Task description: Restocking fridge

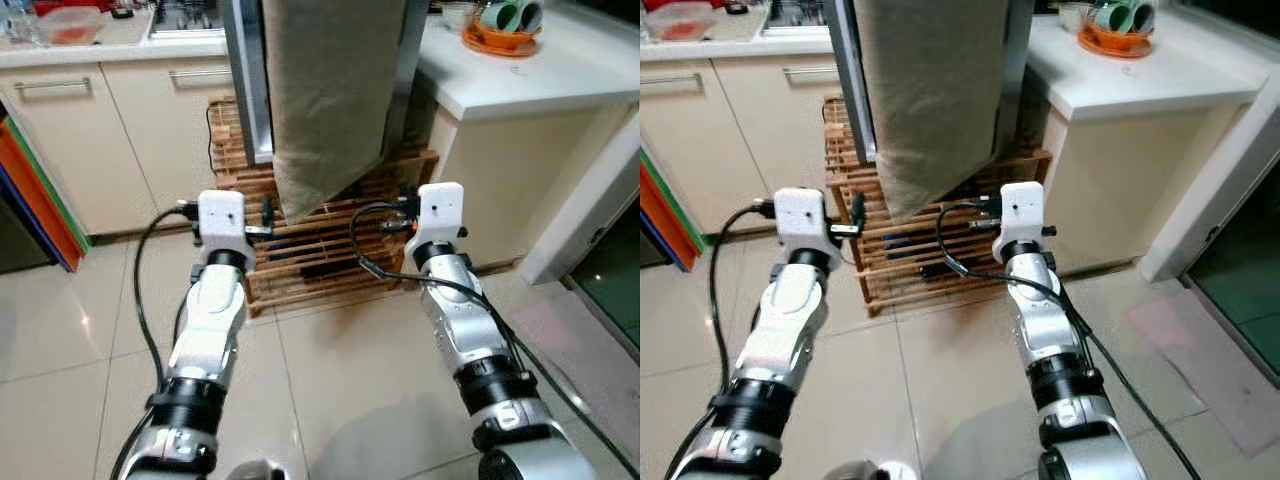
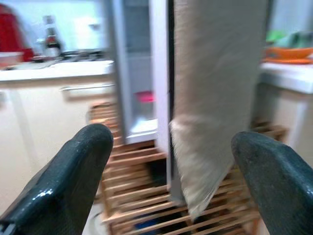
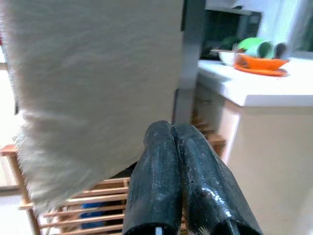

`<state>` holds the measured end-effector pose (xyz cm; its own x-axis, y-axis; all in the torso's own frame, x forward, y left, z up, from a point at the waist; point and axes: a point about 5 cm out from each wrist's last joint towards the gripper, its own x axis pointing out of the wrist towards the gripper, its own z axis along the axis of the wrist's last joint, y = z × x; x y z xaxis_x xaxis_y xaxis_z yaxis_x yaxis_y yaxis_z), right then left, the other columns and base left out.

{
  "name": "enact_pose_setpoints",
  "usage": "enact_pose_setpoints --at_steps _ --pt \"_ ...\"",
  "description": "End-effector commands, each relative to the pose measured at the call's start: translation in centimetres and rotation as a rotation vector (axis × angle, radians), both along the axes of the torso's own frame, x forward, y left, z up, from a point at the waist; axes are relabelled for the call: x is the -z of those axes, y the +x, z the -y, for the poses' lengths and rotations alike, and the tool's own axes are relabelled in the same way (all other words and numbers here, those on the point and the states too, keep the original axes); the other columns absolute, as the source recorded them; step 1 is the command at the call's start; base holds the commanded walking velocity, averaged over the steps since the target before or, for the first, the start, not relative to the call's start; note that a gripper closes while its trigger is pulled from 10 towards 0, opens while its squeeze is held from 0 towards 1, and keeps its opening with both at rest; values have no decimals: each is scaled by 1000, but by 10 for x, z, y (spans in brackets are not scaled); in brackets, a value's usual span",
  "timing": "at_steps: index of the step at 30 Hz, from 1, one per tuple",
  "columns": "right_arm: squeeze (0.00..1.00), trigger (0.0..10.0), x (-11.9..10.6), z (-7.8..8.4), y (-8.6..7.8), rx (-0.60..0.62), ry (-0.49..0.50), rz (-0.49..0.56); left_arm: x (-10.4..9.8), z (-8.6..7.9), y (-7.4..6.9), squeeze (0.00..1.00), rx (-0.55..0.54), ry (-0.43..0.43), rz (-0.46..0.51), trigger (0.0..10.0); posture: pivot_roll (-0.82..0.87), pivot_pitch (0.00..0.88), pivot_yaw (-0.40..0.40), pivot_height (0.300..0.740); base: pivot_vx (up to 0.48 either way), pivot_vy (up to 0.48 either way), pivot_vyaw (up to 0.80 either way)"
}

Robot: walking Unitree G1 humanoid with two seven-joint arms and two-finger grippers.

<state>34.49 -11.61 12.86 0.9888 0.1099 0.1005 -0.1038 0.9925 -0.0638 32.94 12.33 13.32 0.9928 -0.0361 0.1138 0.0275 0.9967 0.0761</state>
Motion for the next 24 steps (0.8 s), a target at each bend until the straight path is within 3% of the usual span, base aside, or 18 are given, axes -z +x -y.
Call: enact_pose_setpoints --at_steps 1,8,12,16,19,24 --pt "0 10000 -6 -7 3 -21 1 19 0 -5 0 0 -6 6 -2 10000 -16 0 -9 740 480 0 619" --pt "0 10000 -7 -9 4 -19 -1 15 2 -2 0 0 10 16 -10 10000 -11 0 -12 740 480 0 63" --pt "0 10000 -7 -19 10 -19 -28 9 5 -4 0 0 8 31 -28 10000 -3 0 -7 740 0 0 0" --pt "0 10000 -10 -17 18 30 -74 2 5 -8 -1 0 3 25 -28 10000 5 0 0 740 0 0 0" --pt "0 10000 -14 -19 24 19 -58 6 6 -9 -1 0 1 24 -30 10000 7 0 5 740 0 0 0" --pt "0 10000 -35 -39 39 -99 30 -2 6 -5 -2 0 23 31 -30 10000 14 0 2 740 0 0 0"
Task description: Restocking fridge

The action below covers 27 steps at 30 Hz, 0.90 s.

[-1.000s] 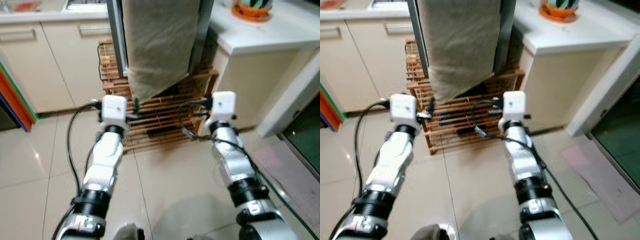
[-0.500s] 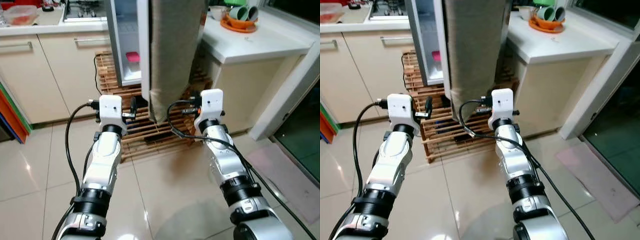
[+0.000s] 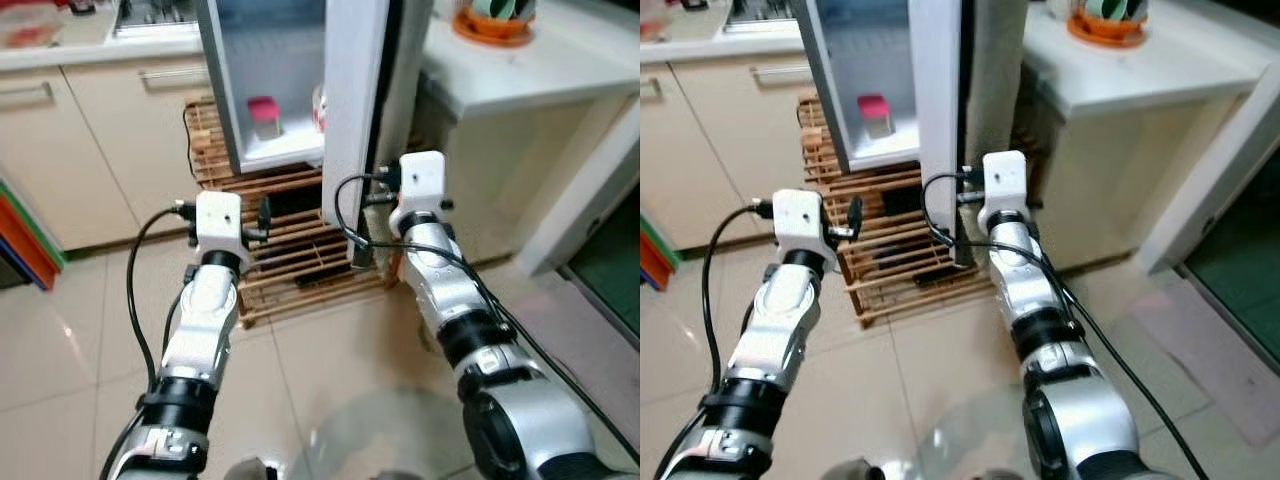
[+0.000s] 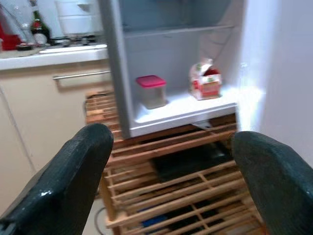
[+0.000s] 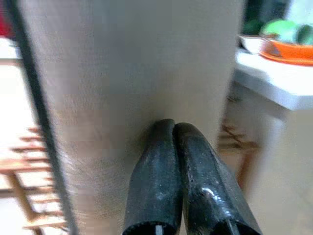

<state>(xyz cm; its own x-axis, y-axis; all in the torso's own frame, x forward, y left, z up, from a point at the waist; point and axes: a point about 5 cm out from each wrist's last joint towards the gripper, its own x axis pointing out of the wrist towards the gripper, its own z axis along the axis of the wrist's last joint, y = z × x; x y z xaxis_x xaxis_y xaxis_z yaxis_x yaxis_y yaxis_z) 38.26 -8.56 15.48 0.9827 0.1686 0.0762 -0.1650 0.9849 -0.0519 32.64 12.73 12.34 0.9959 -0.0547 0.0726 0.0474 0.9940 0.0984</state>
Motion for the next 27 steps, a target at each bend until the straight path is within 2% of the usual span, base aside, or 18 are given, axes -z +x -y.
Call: enact_pose_setpoints --at_steps 1,4,5,7,8,11,12,13,14,16,19,20,21,22,23,24,26,27 --pt "0 10000 -11 -13 2 -58 27 29 -4 0 1 0 9 7 9 10000 12 0 -6 740 0 0 0" --pt "0 10000 -19 -37 -1 -162 40 55 -1 1 1 0 11 5 2 10000 12 0 -16 740 0 0 0" --pt "0 10000 -19 -37 -1 -162 40 55 -1 1 1 0 11 5 2 10000 12 0 -16 740 0 0 0" --pt "0 10000 -23 -55 -3 -222 51 60 -1 3 1 0 12 2 -1 10000 18 0 -24 740 0 0 0" --pt "0 10000 -28 -71 -5 -280 74 61 -1 5 1 0 17 -1 0 10000 23 0 -24 740 0 0 0" --pt "0 10000 -31 -81 -7 -322 90 61 -1 6 0 0 20 -2 0 10000 23 0 -24 740 0 0 0" --pt "0 10000 -38 -101 -12 -428 136 64 -1 7 -1 0 23 -2 0 10000 46 0 -32 740 0 0 0" --pt "0 10000 -38 -101 -12 -428 136 64 -1 7 -1 0 23 -2 0 10000 46 0 -32 740 0 0 0" --pt "0 10000 -44 -116 -18 -499 155 71 0 8 -2 0 27 3 -3 10000 56 0 -38 740 0 0 0" --pt "0 10000 -47 -121 -19 -493 170 61 2 7 -3 0 32 15 -16 10000 60 0 -38 740 0 0 0" --pt "0 10000 -43 -116 -17 -455 159 51 2 7 -4 0 32 14 -14 10000 54 0 -34 740 0 0 0" --pt "0 10000 -33 -98 -13 -371 118 50 0 6 -5 0 35 -2 4 10000 41 0 -27 740 0 0 0" --pt "0 10000 -33 -98 -13 -371 118 50 0 6 -5 0 35 -2 4 10000 41 0 -27 740 0 0 0" --pt "0 10000 -17 -67 -13 -248 38 90 -5 6 -6 0 46 -26 32 10000 24 0 -17 740 386 0 0" --pt "0 10000 -13 -58 -14 -217 19 103 -6 7 -6 0 49 -33 39 10000 21 0 -16 740 386 0 0" --pt "0 10000 -13 -58 -14 -217 19 103 -6 7 -6 0 49 -33 39 10000 21 0 -16 740 386 0 0" --pt "0 10000 -8 -38 -16 -146 -3 129 -5 9 -6 0 60 -32 35 10000 6 0 -14 740 450 0 0" --pt "0 10000 -8 -38 -16 -146 -3 129 -5 9 -6 0 60 -32 35 10000 6 0 -14 740 450 0 0"
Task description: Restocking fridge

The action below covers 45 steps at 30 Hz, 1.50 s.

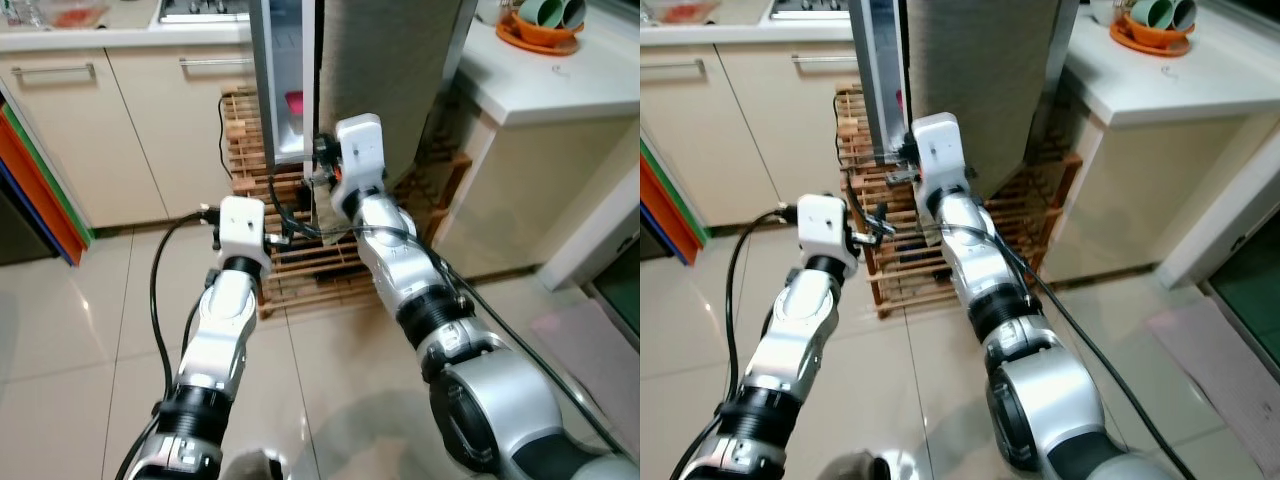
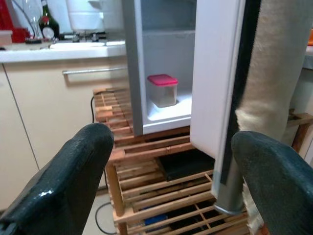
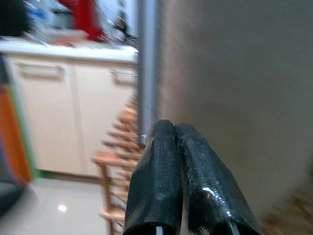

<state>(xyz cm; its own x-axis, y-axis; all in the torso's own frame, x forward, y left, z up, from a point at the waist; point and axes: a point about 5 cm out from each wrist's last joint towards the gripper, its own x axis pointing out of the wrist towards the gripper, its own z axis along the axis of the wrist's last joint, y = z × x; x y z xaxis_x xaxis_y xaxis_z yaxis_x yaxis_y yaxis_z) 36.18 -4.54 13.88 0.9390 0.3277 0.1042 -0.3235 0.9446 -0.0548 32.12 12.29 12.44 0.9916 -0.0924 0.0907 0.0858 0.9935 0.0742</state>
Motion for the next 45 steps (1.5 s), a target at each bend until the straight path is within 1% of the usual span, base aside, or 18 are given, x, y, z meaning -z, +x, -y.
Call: enact_pose_setpoints --at_steps 1,5,7,12,18,19,21,23,26,27,28,29,33,35,40,42,43,45 --pt "0 10000 -24 12 4 65 -9 117 -4 4 -1 0 21 -7 18 10000 2 0 -14 740 442 0 0" --pt "0 10000 -24 23 4 121 -20 132 -4 4 -1 0 19 -8 17 10000 0 0 -17 740 442 0 0" --pt "0 10000 -22 35 6 182 -52 120 -4 4 0 0 17 -13 12 10000 -4 0 -15 740 442 0 0" --pt "0 10000 -26 50 14 260 -108 120 -4 6 -1 0 26 -18 15 10000 2 0 -14 740 442 0 0" --pt "0 10000 -38 51 19 270 -98 140 -3 3 -2 0 2 -26 6 10000 6 0 -12 740 418 0 0" --pt "0 10000 -45 42 21 243 -84 157 -3 2 -1 0 -7 -36 4 10000 12 0 -16 740 0 0 0" --pt "0 10000 -49 32 21 220 -76 163 -3 2 -1 0 -13 -33 5 10000 12 0 -19 740 0 0 0" --pt "0 10000 -50 28 22 213 -74 163 -3 1 -1 0 -15 -30 5 10000 14 0 -19 740 0 0 0" --pt "0 10000 -65 -11 20 106 -3 173 -2 1 -1 0 -17 -24 2 10000 20 0 -32 740 0 0 0" --pt "0 10000 -78 -40 15 -3 51 188 -2 1 -1 0 -22 -21 -1 10000 30 0 -38 740 0 0 0" --pt "0 10000 -78 -40 15 -3 51 188 -2 1 -1 0 -22 -21 -1 10000 30 0 -38 740 0 0 0" --pt "0 10000 -87 -59 9 -94 99 198 -2 1 -1 0 -26 -24 0 10000 30 0 -38 740 0 0 0" --pt "0 10000 -99 -89 -2 -211 110 220 -2 0 -1 0 -43 -12 1 10000 49 0 -49 740 0 0 0" --pt "0 10000 -100 -92 -4 -222 110 225 -3 -2 -1 0 -56 -5 2 10000 55 0 -53 740 0 0 0" --pt "0 10000 -90 -89 -3 -224 97 205 -1 -29 -3 0 -231 59 1 10000 63 0 -57 740 0 0 0" --pt "0 10000 -87 -84 -2 -215 83 215 1 -40 -5 0 -290 92 -3 10000 62 0 -55 740 0 0 0" --pt "0 10000 -81 -74 -2 -195 68 227 2 -52 -7 0 -338 125 -1 10000 58 0 -53 740 0 0 0" --pt "0 10000 -72 -62 -1 -168 55 221 2 -59 -9 0 -355 124 -2 10000 54 0 -54 740 0 0 0"
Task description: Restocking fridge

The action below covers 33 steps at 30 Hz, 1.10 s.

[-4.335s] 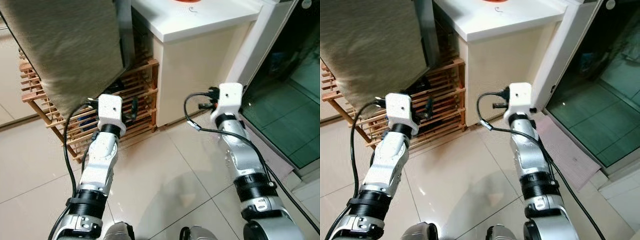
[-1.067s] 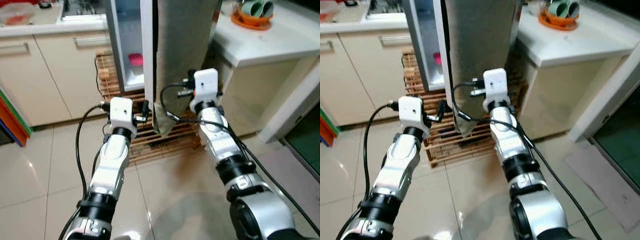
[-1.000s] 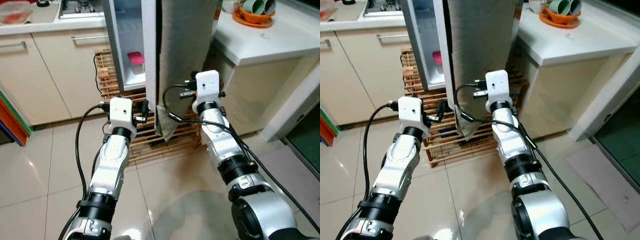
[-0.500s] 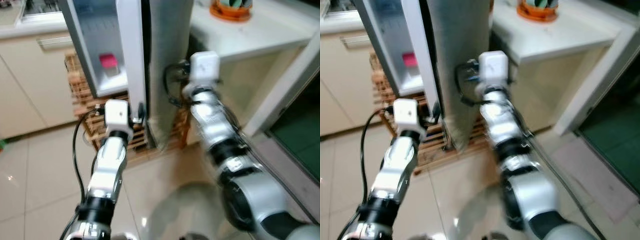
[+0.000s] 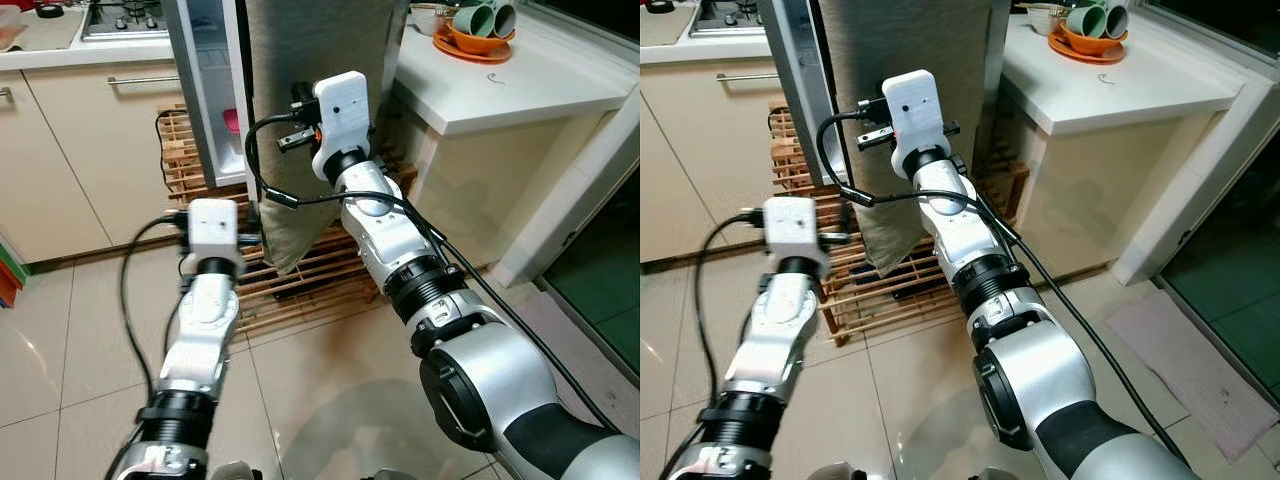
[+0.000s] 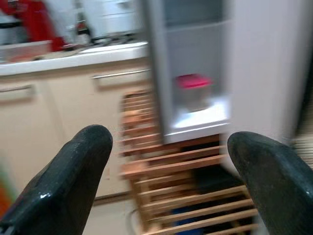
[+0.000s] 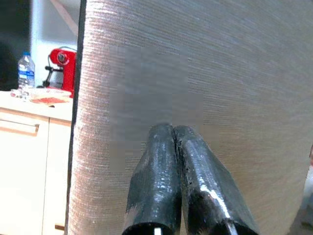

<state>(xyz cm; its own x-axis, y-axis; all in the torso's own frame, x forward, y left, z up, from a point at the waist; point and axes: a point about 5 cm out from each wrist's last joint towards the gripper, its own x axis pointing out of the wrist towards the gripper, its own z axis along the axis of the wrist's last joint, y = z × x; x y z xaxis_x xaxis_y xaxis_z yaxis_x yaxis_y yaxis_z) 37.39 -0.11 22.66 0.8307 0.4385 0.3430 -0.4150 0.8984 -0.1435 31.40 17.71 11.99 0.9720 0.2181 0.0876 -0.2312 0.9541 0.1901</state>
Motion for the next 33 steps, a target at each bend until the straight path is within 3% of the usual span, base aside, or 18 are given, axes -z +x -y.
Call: enact_pose_setpoints --at_steps 1,4,5,6,7,10,13,17,21,24,25,27,28,29,30,33 --pt "0 10000 21 -9 -13 -27 34 -53 -3 -7 -2 0 -38 1 11 10000 52 0 -55 740 0 0 0" --pt "0 10000 39 13 -13 32 19 -79 -3 -4 -1 0 -24 -17 11 10000 44 0 -56 740 0 0 0" --pt "0 10000 39 13 -13 32 19 -79 -3 -4 -1 0 -24 -17 11 10000 44 0 -56 740 0 0 0" --pt "0 10000 51 30 -13 90 30 -113 -3 2 -1 0 3 -31 14 10000 33 0 -52 740 0 0 0" --pt "0 10000 51 30 -13 90 30 -113 -3 2 -1 0 3 -31 14 10000 33 0 -52 740 0 0 0" --pt "0 10000 68 57 -11 193 33 -178 -2 13 0 0 36 -39 12 10000 21 0 -47 740 0 0 246" --pt "0 10000 74 69 -8 241 30 -210 -3 18 0 0 64 -34 21 10000 17 0 -41 740 0 0 729" --pt "0 10000 72 68 -6 235 20 -212 -4 21 1 0 79 -39 26 10000 17 0 -42 740 0 0 719" --pt "0 10000 63 51 0 177 3 -213 -5 27 0 0 108 -36 32 10000 25 0 -45 740 0 0 178" --pt "0 10000 45 19 0 35 48 -213 -7 29 -1 0 125 -28 37 10000 41 0 -53 740 0 0 0" --pt "0 10000 45 19 0 35 48 -213 -7 29 -1 0 125 -28 37 10000 41 0 -53 740 0 0 0" --pt "0 10000 27 -15 -11 -195 161 -208 -7 29 -2 0 129 -26 39 10000 48 0 -53 740 0 0 0" --pt "0 10000 27 -15 -11 -195 161 -208 -7 29 -2 0 129 -26 39 10000 48 0 -53 740 0 0 0" --pt "0 10000 16 -40 -24 -416 266 -234 -7 28 -2 0 130 -26 38 10000 51 0 -48 740 0 0 0" --pt "0 10000 15 -49 -30 -502 293 -259 -7 28 -2 0 131 -26 38 10000 52 0 -48 740 0 0 0" --pt "0 10000 17 -52 -33 -556 324 -304 -8 29 -2 0 136 -28 38 10000 52 0 -46 740 0 0 0"
